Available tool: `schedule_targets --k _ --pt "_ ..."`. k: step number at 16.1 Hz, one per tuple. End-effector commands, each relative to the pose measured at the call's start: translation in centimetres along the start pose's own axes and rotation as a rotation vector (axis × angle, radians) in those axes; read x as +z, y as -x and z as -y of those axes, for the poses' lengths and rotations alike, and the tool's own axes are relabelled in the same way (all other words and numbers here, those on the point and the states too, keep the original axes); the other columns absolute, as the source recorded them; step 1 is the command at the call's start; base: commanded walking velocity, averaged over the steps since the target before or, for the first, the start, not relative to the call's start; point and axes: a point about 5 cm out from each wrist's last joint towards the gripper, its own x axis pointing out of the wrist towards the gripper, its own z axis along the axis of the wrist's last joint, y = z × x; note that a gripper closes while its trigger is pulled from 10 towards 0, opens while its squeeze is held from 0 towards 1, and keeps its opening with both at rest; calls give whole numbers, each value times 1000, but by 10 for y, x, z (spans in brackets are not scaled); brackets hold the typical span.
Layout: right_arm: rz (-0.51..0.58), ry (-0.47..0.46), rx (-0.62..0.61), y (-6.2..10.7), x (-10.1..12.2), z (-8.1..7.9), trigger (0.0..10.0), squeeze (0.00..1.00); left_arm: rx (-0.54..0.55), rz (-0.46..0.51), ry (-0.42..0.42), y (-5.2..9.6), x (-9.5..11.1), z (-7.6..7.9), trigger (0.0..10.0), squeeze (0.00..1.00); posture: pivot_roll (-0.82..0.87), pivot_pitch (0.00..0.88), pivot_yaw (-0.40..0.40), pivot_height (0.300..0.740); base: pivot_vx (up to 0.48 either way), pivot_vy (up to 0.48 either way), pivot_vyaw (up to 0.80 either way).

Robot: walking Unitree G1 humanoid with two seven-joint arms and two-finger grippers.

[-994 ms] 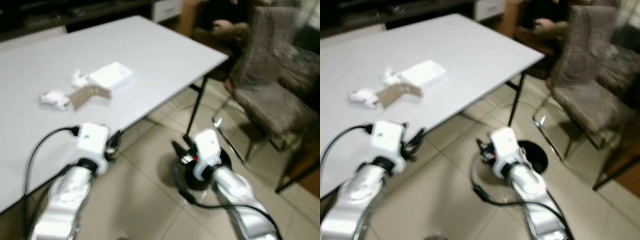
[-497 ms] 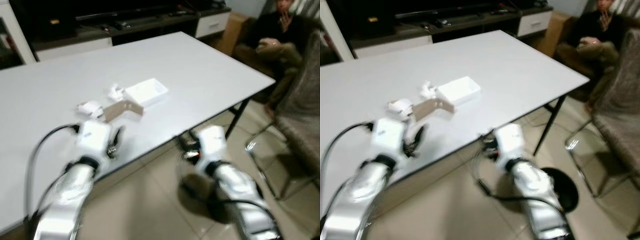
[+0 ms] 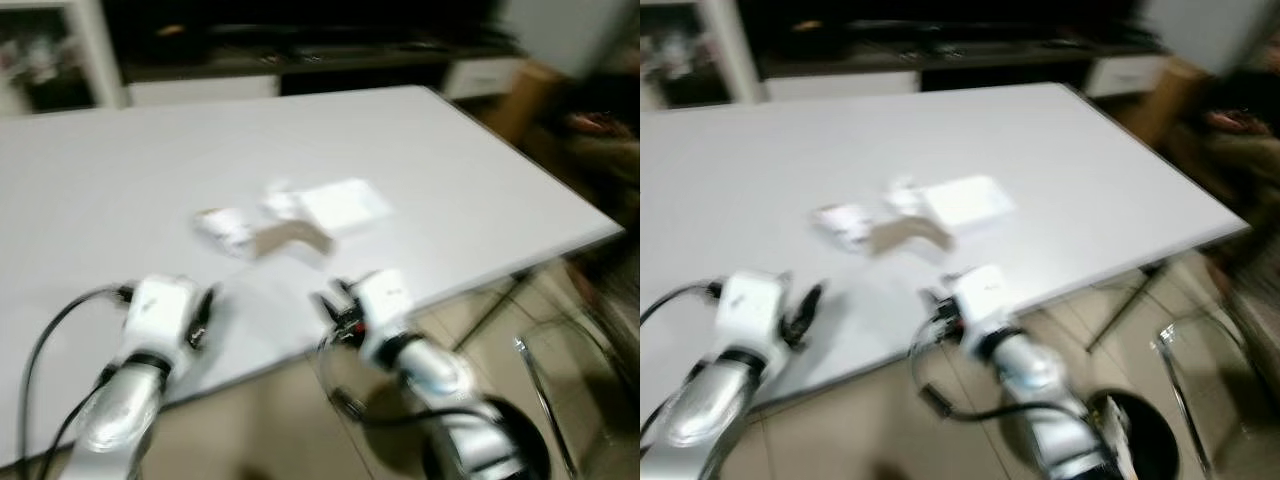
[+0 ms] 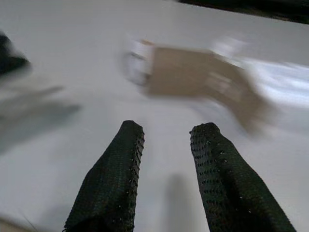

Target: Picking trash to rubbish bin

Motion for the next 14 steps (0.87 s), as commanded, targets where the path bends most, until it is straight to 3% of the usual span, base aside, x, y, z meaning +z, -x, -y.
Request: schedule_targets --k 1,5,7,9,11,13,14 --pt "-7 8 -29 8 -1 12 10000 0 -26 66 2 1 18 9 10000 0 104 53 -112 740 326 0 800" --pt "60 -8 -196 9 0 37 10000 0 -76 104 -38 -15 28 10 10000 0 92 50 -65 740 295 0 0" --pt "190 -37 -246 11 25 41 10000 0 -108 110 -34 -19 32 10 10000 0 77 40 -35 740 120 0 0" --pt "228 -24 -300 12 36 50 10000 0 -146 91 -66 -25 32 14 10000 0 65 45 -10 740 0 0 0" --pt "215 -24 -342 13 40 58 10000 0 -164 96 -69 -27 35 16 10000 0 64 48 6 740 0 0 0" --pt "52 7 -419 9 37 85 10000 0 -181 114 -52 -38 43 15 10000 0 46 45 28 740 0 0 0" --pt "20 9 -416 8 36 90 10000 0 -182 115 -49 -41 44 14 10000 0 43 45 29 740 0 0 0"
